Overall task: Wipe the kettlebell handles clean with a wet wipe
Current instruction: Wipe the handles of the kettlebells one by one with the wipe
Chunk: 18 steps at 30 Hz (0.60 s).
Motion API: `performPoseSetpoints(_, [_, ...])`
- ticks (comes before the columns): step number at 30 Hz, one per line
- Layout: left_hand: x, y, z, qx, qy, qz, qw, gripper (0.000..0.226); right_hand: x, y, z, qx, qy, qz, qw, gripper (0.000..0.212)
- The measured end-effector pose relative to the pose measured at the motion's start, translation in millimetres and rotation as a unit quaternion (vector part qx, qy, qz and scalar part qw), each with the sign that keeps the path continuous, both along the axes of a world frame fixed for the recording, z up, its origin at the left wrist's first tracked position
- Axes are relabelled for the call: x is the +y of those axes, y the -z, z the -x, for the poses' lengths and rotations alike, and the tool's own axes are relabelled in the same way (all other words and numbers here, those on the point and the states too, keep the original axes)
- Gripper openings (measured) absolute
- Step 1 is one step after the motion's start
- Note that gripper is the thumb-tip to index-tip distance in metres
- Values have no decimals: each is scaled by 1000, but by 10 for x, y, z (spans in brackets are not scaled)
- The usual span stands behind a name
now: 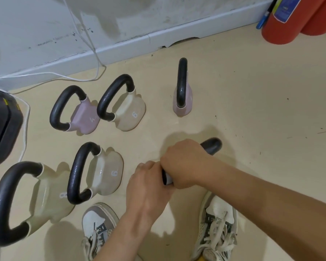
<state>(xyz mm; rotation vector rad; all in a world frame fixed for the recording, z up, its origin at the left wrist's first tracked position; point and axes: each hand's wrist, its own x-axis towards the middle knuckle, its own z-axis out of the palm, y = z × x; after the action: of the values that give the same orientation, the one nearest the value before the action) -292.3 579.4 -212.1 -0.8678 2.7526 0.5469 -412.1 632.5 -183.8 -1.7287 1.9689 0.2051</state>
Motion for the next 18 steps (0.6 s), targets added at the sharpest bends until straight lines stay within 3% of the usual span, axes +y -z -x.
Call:
performPoseSetpoints(2, [-57, -18, 25, -9, 11, -4, 1000, 30, -72, 7, 109, -65, 3, -72, 995, 22])
performPoseSetpoints(5, [-256, -87, 191, -41, 113, 27, 992, 21, -56, 74, 307, -147, 47, -147, 977, 15])
performPoseSetpoints(9, [-575, -115, 526, -46, 188, 75, 978, 13, 179, 117, 545, -278, 245, -88, 925, 22])
performPoseSetpoints(11, [-714, -54, 704, -8, 194, 84, 977, 8, 348, 126, 560, -377, 327, -66, 864, 23])
performPoseSetpoints(14, [-762, 52, 923, 58, 128, 55, 989, 28, 517, 168, 380, -520, 423, -7, 742, 23])
performPoseSetpoints(16, [-674, 49, 989, 112, 13, -16, 993, 41, 516, 219, 159, -541, 521, 78, 656, 23])
performPoseSetpoints(18, [-526, -19, 921, 177, -129, -118, 969, 35, 447, 260, -78, -533, 600, 151, 577, 16])
